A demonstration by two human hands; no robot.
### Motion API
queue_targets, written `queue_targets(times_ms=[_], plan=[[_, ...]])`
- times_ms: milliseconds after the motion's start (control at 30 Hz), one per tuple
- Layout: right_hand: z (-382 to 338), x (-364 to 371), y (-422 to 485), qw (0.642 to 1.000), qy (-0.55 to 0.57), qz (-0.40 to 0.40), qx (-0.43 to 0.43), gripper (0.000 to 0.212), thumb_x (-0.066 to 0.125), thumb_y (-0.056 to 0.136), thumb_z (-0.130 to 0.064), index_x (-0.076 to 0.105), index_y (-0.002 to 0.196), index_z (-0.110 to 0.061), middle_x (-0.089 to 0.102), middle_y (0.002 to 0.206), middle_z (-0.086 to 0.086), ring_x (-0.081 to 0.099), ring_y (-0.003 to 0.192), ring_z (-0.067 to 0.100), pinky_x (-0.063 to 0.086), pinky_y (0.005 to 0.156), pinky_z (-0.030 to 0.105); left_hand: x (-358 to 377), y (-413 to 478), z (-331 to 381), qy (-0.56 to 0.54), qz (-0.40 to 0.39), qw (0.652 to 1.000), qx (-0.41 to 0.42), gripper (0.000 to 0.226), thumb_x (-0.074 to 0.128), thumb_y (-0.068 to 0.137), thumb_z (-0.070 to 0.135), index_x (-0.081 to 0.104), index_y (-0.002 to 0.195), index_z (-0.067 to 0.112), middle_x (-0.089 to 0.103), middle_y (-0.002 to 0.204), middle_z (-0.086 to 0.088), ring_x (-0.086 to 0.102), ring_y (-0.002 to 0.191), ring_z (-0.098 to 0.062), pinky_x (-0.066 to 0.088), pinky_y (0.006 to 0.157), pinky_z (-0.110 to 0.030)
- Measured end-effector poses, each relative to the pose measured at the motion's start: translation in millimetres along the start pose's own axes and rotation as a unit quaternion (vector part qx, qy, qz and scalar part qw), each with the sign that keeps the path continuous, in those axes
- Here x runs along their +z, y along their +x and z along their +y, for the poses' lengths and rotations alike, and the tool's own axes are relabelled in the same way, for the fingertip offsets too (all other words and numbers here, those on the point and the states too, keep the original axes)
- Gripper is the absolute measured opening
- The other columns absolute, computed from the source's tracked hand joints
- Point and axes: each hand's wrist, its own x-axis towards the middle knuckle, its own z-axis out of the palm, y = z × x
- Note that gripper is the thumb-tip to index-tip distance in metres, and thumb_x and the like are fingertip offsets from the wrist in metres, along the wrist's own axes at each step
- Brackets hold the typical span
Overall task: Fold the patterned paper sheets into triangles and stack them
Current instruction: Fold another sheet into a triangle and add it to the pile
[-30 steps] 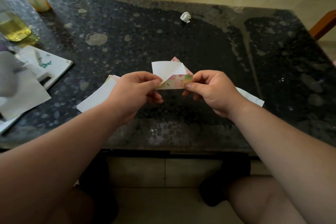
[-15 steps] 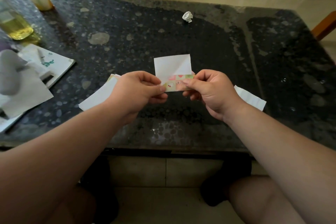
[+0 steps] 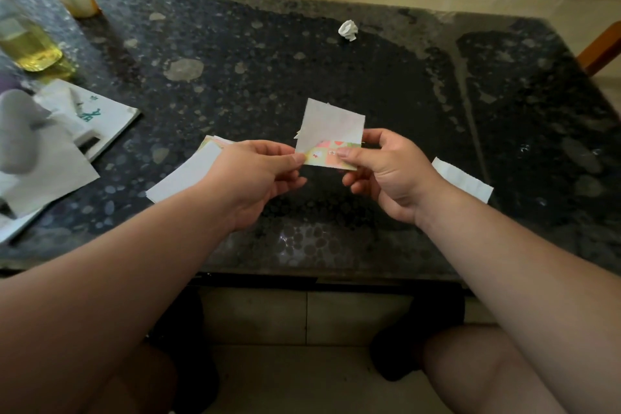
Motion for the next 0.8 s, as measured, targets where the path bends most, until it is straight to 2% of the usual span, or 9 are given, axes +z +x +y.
queue_targets(times_ms=[167, 367, 533, 667, 800], plan=[[5, 2, -2, 0.997, -0.036, -0.052, 0.040, 0.024, 0.074, 0.094, -0.020, 0.071, 0.114, -0.007, 0.075, 0.076, 0.006, 0.065, 0.058, 0.014, 0.049, 0.048, 0.021, 3, 1, -2, -0.022, 0.017, 1.000, -0.010, 0.007, 0.066, 0.092, -0.007, 0.069, 0.092, 0.000, 0.068, 0.089, -0.016, 0.064, 0.073, -0.017, 0.060, 0.068, -0.028], [7, 4, -1, 0.999, -0.034, -0.029, 0.018, 0.025, 0.078, 0.090, -0.021, 0.073, 0.113, -0.015, 0.080, 0.097, 0.000, 0.073, 0.073, 0.014, 0.053, 0.057, 0.025, 9, 0, -4, -0.115, -0.033, 0.985, -0.121, 0.009, 0.060, 0.096, 0.002, 0.067, 0.091, 0.004, 0.060, 0.074, -0.005, 0.058, 0.061, -0.009, 0.063, 0.067, -0.028], [10, 4, 2, 1.000, -0.023, -0.012, 0.009, 0.026, 0.079, 0.090, -0.021, 0.073, 0.115, -0.014, 0.079, 0.103, 0.003, 0.072, 0.079, 0.017, 0.051, 0.057, 0.028, 9, -2, 0, -0.153, -0.053, 0.976, -0.145, 0.007, 0.062, 0.096, 0.004, 0.068, 0.092, 0.004, 0.065, 0.071, -0.003, 0.064, 0.061, -0.009, 0.062, 0.066, -0.026], [11, 8, 2, 0.998, 0.070, 0.001, 0.008, 0.020, 0.074, 0.092, -0.011, 0.072, 0.111, -0.009, 0.077, 0.093, 0.007, 0.067, 0.067, 0.014, 0.045, 0.049, 0.023, 14, -5, -1, -0.156, -0.066, 0.978, -0.125, 0.008, 0.062, 0.094, -0.001, 0.068, 0.092, 0.004, 0.072, 0.073, -0.004, 0.066, 0.062, -0.009, 0.062, 0.066, -0.026], [12, 13, 4, 0.988, 0.151, -0.017, 0.021, 0.024, 0.071, 0.091, -0.008, 0.070, 0.115, -0.008, 0.076, 0.103, 0.011, 0.070, 0.074, 0.016, 0.043, 0.047, 0.022, 21, -6, -1, -0.164, -0.060, 0.979, -0.108, 0.007, 0.062, 0.094, -0.003, 0.067, 0.092, 0.002, 0.074, 0.075, -0.006, 0.068, 0.060, -0.009, 0.061, 0.062, -0.025]])
